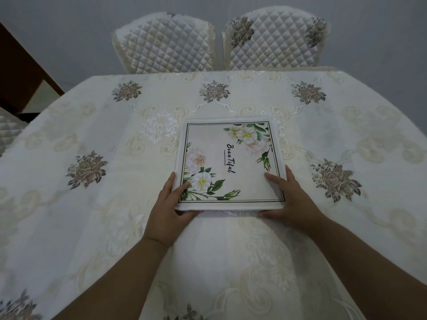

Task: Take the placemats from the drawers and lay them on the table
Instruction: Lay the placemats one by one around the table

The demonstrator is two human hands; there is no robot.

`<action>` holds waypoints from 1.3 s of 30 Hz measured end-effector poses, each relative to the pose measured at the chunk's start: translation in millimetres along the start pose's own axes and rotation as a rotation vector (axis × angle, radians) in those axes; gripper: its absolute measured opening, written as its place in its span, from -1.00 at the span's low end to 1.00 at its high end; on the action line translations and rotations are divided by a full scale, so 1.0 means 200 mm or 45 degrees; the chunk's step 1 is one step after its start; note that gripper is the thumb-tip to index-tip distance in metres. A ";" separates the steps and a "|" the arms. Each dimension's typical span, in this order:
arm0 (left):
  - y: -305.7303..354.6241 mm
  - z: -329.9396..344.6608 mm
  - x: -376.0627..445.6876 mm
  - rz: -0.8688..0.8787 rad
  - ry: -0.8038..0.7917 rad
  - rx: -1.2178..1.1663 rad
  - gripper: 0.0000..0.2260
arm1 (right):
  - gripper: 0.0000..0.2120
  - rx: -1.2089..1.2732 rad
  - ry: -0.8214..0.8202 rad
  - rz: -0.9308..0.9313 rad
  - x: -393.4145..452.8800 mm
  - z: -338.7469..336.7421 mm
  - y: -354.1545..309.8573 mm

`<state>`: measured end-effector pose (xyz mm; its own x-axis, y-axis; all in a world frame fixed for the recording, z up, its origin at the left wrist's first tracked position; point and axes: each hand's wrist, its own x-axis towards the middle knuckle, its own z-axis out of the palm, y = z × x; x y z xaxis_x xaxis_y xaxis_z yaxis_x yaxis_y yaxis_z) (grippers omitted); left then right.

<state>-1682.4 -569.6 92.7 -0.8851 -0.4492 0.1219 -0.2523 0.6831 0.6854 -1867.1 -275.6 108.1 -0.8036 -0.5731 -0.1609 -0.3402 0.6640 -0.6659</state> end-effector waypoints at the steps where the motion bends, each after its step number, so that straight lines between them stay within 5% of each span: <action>1: 0.00 0.00 0.00 -0.007 0.006 -0.011 -0.34 | 0.06 -0.006 0.009 -0.004 0.00 0.01 0.00; 11: 0.02 -0.03 0.03 -0.149 -0.035 -0.073 -0.14 | 0.04 -0.020 0.005 0.015 -0.01 0.03 0.03; 39: 0.01 0.01 0.01 -0.180 0.032 -0.120 -0.26 | 0.06 -0.044 0.056 0.092 0.01 0.06 0.01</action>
<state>-1686.3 -568.7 91.8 -0.8331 -0.5519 0.0368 -0.3346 0.5559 0.7610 -1863.6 -282.0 98.0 -0.8472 -0.5017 -0.1749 -0.2964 0.7196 -0.6280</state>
